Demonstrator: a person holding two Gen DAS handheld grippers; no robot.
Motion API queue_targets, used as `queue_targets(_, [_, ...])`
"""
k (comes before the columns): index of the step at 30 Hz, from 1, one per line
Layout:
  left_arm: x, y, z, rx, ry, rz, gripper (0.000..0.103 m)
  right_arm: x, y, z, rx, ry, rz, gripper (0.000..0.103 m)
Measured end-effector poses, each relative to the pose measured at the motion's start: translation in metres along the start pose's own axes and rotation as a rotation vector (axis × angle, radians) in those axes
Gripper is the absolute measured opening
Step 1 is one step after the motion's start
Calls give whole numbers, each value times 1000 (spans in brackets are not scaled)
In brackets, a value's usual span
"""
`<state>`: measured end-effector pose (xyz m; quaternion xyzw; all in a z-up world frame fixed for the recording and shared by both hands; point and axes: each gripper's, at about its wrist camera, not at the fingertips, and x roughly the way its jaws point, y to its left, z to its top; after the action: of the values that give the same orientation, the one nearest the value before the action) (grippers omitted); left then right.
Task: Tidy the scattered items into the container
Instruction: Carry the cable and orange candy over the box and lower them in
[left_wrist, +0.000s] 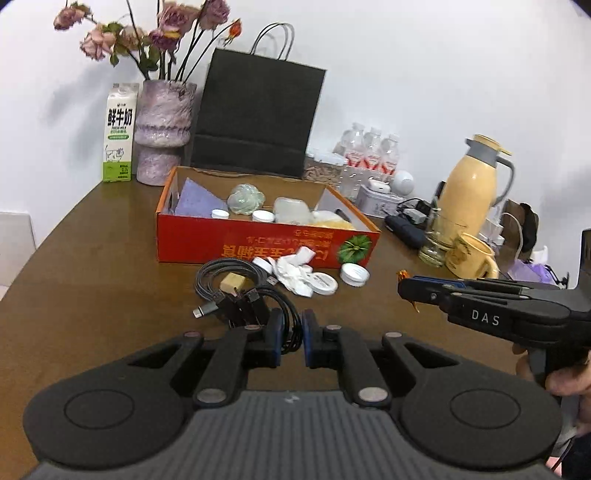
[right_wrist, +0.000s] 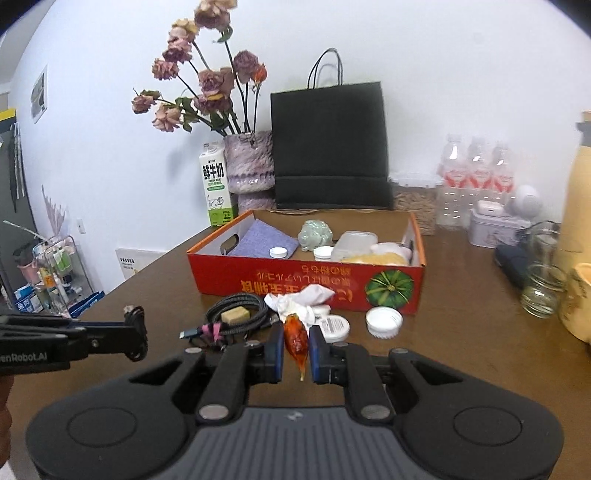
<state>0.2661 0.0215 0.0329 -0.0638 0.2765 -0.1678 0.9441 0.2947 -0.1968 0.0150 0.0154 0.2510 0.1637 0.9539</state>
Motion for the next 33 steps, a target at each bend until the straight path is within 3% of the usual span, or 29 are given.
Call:
queue_targets(10, [-68, -25, -34, -44, -9, 25, 12, -84, 11, -49, 40, 18, -27, 13])
queue_targets(21, [-111, -51, -60, -1, -37, 30, 12, -152, 16, -74, 17, -9, -66, 13])
queue_targets(26, [-126, -58, -62, 30, -67, 24, 12, -170, 18, -76, 18, -37, -68, 13])
queue_targets(33, [-121, -56, -62, 23, -51, 15, 12, -169, 20, -73, 14, -42, -71, 13])
